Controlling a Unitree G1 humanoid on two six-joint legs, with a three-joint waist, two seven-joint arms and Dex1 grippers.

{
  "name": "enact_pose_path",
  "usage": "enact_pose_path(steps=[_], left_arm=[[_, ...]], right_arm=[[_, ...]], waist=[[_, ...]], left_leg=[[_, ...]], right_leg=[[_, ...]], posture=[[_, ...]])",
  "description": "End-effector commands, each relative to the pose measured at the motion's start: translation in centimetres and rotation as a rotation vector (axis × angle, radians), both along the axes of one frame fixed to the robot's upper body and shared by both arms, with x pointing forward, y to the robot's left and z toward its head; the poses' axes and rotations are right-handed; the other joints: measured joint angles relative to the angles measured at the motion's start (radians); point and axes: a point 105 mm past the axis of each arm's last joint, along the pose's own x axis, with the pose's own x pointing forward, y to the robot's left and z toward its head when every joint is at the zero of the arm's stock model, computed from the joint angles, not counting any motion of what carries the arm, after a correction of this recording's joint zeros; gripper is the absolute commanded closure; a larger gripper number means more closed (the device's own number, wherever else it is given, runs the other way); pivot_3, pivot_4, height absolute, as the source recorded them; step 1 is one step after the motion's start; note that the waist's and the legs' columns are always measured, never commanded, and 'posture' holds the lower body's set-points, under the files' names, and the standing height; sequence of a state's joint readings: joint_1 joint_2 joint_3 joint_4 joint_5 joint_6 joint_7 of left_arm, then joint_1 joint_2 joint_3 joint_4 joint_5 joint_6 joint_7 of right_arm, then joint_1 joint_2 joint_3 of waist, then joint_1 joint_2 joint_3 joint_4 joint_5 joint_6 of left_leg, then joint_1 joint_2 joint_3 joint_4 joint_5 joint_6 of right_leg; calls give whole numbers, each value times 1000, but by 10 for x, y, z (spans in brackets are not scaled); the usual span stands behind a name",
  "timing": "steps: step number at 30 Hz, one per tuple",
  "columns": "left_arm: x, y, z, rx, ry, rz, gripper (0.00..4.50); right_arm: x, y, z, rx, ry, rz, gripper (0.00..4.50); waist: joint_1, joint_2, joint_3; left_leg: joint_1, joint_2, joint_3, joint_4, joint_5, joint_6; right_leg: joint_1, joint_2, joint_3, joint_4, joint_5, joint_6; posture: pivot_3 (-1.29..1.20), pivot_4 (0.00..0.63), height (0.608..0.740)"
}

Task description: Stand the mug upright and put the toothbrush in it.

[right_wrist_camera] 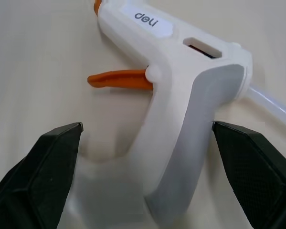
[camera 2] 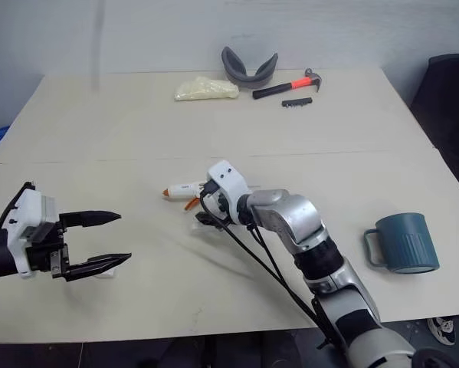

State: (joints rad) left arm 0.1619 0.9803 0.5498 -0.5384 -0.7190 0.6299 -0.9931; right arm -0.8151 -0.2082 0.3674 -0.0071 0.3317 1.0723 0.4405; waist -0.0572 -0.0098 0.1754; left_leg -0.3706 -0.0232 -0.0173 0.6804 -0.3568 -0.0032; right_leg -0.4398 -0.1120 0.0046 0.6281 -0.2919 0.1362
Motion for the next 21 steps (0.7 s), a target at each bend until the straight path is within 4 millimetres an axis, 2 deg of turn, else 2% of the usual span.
enact_pose_path(steps=[1,3,10,15,18,21], left_arm=[[-1,-4,7,8,-53,-9,15],[-1,-5,8,1,-59,-8,15],[1,-7,13,-11,-76,-12,0],[4,-14,20,-48,-100,-35,0],[9,-19,22,-60,-106,-58,0],[13,-26,26,-84,-106,-87,0]], right_arm=[[3,3,-13,-46,6,10,0],[3,5,-12,-38,0,22,0],[8,4,-15,-66,-33,25,2273],[8,2,-17,-59,-40,10,2273],[6,3,-17,-29,-34,-6,2578],[7,0,-13,-7,-44,-29,2578]], waist=[[0,0,0],[1,0,0],[0,0,0],[1,-1,0],[1,-1,-1],[0,-1,-1]], left_leg=[[0,0,0,0,0,0],[0,0,0,0,0,0],[0,0,0,0,0,0],[0,0,0,0,0,0],[0,0,0,0,0,0],[0,0,0,0,0,0]], right_leg=[[0,0,0,0,0,0],[0,0,0,0,0,0],[0,0,0,0,0,0],[0,0,0,0,0,0],[0,0,0,0,0,0],[1,0,0,0,0,0]], posture=[[0,150,740],[0,150,740],[0,150,740],[0,150,740],[0,150,740],[0,150,740]])
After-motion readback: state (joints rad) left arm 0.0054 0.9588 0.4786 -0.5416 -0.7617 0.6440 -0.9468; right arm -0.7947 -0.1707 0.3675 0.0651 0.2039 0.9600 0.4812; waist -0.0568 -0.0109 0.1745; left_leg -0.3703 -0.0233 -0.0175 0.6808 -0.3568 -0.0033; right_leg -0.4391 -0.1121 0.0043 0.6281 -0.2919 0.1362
